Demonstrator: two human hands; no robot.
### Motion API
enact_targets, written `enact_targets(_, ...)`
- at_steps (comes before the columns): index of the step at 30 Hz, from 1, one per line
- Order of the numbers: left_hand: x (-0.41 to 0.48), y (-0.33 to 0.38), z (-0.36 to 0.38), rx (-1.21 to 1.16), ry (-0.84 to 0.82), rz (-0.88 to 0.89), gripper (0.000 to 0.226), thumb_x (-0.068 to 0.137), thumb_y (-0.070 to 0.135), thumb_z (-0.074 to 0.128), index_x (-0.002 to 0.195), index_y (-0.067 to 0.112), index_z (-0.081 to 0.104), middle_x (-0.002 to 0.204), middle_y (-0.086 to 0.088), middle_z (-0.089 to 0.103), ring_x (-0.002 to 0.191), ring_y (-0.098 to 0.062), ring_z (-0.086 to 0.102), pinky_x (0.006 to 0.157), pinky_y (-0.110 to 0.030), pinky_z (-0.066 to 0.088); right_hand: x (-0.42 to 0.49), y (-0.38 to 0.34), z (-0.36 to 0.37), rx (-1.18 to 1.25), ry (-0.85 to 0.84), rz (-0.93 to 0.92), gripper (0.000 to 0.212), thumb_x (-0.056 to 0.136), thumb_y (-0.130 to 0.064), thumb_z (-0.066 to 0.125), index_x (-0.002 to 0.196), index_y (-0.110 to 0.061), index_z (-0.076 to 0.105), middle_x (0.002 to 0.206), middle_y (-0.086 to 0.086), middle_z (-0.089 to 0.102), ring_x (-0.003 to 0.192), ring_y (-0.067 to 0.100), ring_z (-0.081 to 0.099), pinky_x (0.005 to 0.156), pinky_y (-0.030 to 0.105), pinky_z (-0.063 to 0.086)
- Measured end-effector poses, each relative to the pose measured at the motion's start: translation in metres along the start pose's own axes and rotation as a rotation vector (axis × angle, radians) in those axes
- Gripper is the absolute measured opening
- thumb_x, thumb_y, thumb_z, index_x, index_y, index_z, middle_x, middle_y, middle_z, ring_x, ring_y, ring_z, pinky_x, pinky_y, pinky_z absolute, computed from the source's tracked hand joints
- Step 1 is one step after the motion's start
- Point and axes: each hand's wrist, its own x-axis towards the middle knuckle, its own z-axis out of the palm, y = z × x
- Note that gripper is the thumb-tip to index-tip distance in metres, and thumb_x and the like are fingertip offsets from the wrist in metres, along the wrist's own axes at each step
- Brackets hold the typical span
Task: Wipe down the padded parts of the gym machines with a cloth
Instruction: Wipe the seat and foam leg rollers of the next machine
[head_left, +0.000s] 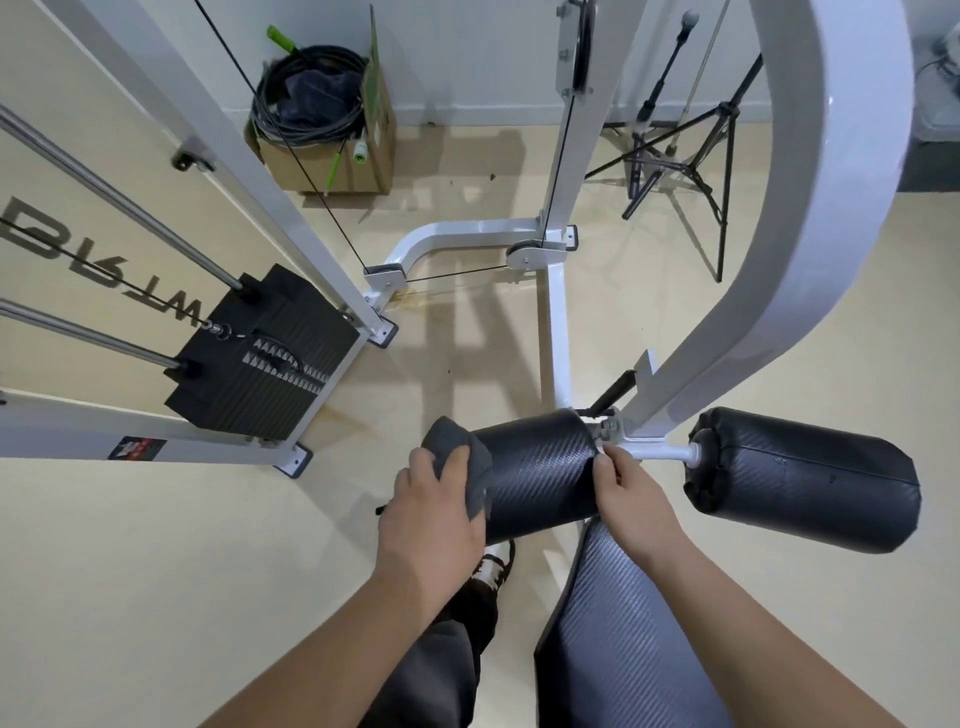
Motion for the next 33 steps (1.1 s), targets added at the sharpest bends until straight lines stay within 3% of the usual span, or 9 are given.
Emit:
enact_targets(3, 0.030, 0.032, -0.006, -0.012, 0.033, 0.076, 0.047, 0.092, 0.036, 0.055, 0.136, 0.024, 0.048, 0.127, -0.009, 0.039, 0.111, -0.030, 0.049, 0.082, -0.039, 0.051, 0.000, -0.009, 0.008, -0.040, 0.006, -0.066, 0.041, 0.109, -0.036, 0.034, 0.147, -0.025, 0.048, 0.118, 0.001, 0.062, 0.122, 0.030, 0.057, 0.091, 0.036, 0.039)
enact_targets(6, 0.061, 0.077, -0.008, -0.031, -0.046, 0.233, 0.044, 0.092, 0.038, 0.057, 0.133, 0.022, 0.052, 0.131, -0.012, 0.038, 0.116, -0.035, 0.047, 0.085, -0.042, 0.049, -0.001, 0.000, 0.012, -0.043, 0.045, -0.043, 0.030, 0.108, -0.036, 0.036, 0.126, -0.021, 0.055, 0.108, 0.006, 0.069, 0.107, 0.034, 0.062, 0.080, 0.036, 0.039)
enact_targets(11, 0.066, 0.088, -0.006, -0.012, -0.102, 0.370, 0.049, 0.092, 0.041, 0.056, 0.137, 0.025, 0.048, 0.129, -0.010, 0.040, 0.113, -0.035, 0.050, 0.083, -0.043, 0.049, -0.001, 0.014, 0.009, -0.068, 0.037, 0.038, 0.026, 0.106, -0.031, 0.036, 0.105, -0.017, 0.057, 0.105, 0.013, 0.069, 0.096, 0.033, 0.060, 0.079, 0.039, 0.043)
enact_targets(17, 0.058, 0.007, -0.017, -0.036, -0.073, -0.017, 0.049, 0.096, 0.043, 0.045, 0.141, 0.022, 0.047, 0.128, -0.011, 0.044, 0.106, -0.034, 0.060, 0.086, -0.042, 0.055, 0.001, 0.002, 0.002, -0.145, 0.004, 0.057, 0.061, 0.106, -0.057, 0.023, 0.107, -0.011, 0.063, 0.101, 0.008, 0.066, 0.098, 0.030, 0.061, 0.086, 0.040, 0.045)
enact_targets(20, 0.071, 0.026, -0.019, -0.047, -0.109, -0.107, 0.046, 0.095, 0.038, 0.046, 0.137, 0.021, 0.052, 0.127, -0.010, 0.043, 0.109, -0.033, 0.057, 0.080, -0.037, 0.048, 0.004, -0.010, 0.003, -0.143, 0.037, -0.013, 0.055, 0.107, -0.053, 0.024, 0.113, -0.014, 0.061, 0.104, 0.008, 0.065, 0.097, 0.028, 0.056, 0.084, 0.040, 0.042)
enact_targets(23, 0.078, 0.067, -0.015, -0.085, -0.114, 0.011, 0.046, 0.092, 0.039, 0.051, 0.136, 0.028, 0.053, 0.134, -0.008, 0.039, 0.119, -0.032, 0.048, 0.088, -0.040, 0.048, 0.000, -0.010, 0.009, -0.042, 0.043, -0.053, 0.039, 0.108, -0.044, 0.030, 0.118, -0.021, 0.059, 0.110, 0.008, 0.068, 0.100, 0.028, 0.057, 0.085, 0.039, 0.042)
enact_targets(27, 0.061, 0.099, -0.003, -0.160, -0.128, 0.201, 0.046, 0.095, 0.042, 0.055, 0.139, 0.028, 0.049, 0.135, -0.008, 0.035, 0.124, -0.032, 0.042, 0.095, -0.044, 0.048, -0.016, 0.004, 0.006, 0.048, -0.031, 0.061, 0.040, 0.109, -0.041, 0.032, 0.123, -0.019, 0.061, 0.122, 0.007, 0.067, 0.115, 0.028, 0.059, 0.095, 0.039, 0.042)
enact_targets(30, 0.037, 0.103, 0.010, -0.275, -0.139, 0.223, 0.048, 0.099, 0.046, 0.052, 0.143, 0.029, 0.046, 0.135, -0.009, 0.035, 0.124, -0.034, 0.046, 0.100, -0.044, 0.049, -0.035, 0.013, -0.013, 0.172, -0.100, 0.151, 0.034, 0.111, -0.036, 0.035, 0.108, -0.020, 0.064, 0.107, 0.002, 0.065, 0.100, 0.021, 0.059, 0.092, 0.037, 0.045)
enact_targets(33, 0.032, 0.131, 0.009, -0.390, -0.168, 0.294, 0.050, 0.100, 0.046, 0.050, 0.148, 0.032, 0.043, 0.139, -0.007, 0.037, 0.125, -0.032, 0.050, 0.105, -0.040, 0.047, -0.045, 0.030, -0.050, 0.184, -0.023, 0.179, 0.038, 0.108, -0.039, 0.040, 0.097, -0.014, 0.067, 0.100, 0.007, 0.068, 0.095, 0.026, 0.064, 0.084, 0.040, 0.050)
